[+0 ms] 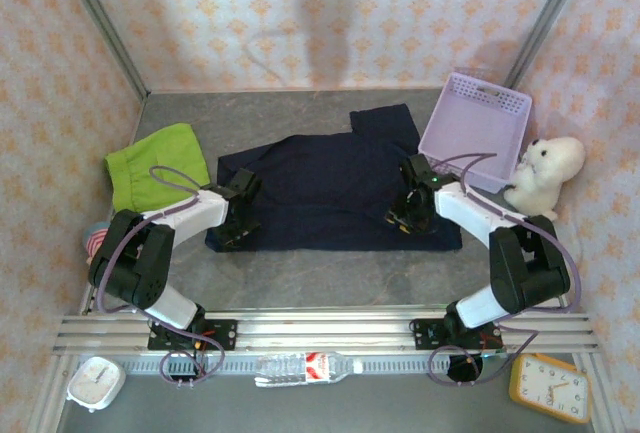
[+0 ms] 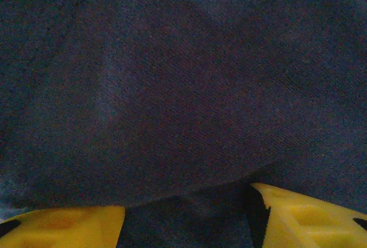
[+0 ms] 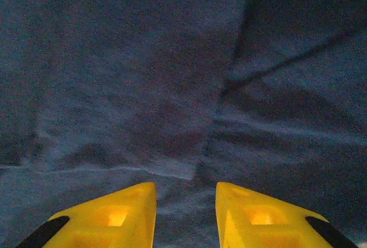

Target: Fold and stack the mixed laundry pile

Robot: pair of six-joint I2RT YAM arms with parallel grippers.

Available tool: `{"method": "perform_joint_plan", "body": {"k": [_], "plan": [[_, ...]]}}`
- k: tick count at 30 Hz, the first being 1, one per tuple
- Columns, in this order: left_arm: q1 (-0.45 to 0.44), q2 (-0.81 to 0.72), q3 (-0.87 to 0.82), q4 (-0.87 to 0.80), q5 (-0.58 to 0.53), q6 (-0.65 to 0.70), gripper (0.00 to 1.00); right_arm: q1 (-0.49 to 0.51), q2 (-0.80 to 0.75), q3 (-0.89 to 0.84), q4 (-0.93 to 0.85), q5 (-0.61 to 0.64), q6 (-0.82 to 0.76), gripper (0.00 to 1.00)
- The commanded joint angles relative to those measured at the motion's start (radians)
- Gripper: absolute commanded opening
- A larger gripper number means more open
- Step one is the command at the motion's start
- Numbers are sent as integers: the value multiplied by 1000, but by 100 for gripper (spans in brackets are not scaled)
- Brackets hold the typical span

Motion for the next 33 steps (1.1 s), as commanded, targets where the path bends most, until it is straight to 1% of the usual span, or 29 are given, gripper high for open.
{"method": "perform_joint_plan", "body": {"k": [1,6,11,13,16,20,21,26,29,33], "plan": [[15,52,-41,-28,-35,-4,60,0,-2,-19,41,-3,18,33],[15,48,-48,-28,-36,-2,60,0,39,-11,89,17,33,33],[15,48,-50,-26,-35,1,60,0,94,1,147,-3,54,29],[16,48,-51,-25,-35,2,59,0,105,9,148,10,55,24],[15,45,-57,-24,-35,2,60,-1,90,23,137,26,54,12],[16,48,-63,-21,-37,2,59,0,44,65,75,60,26,1],[15,49,-63,-21,-38,2,59,0,39,82,56,67,14,0],[16,52,-63,-24,-41,8,59,0,67,158,19,79,-30,0],[15,52,-61,-26,-41,12,59,0,130,230,23,59,-50,0],[17,46,-60,-38,-43,17,59,4,248,380,14,32,-79,0]]}}
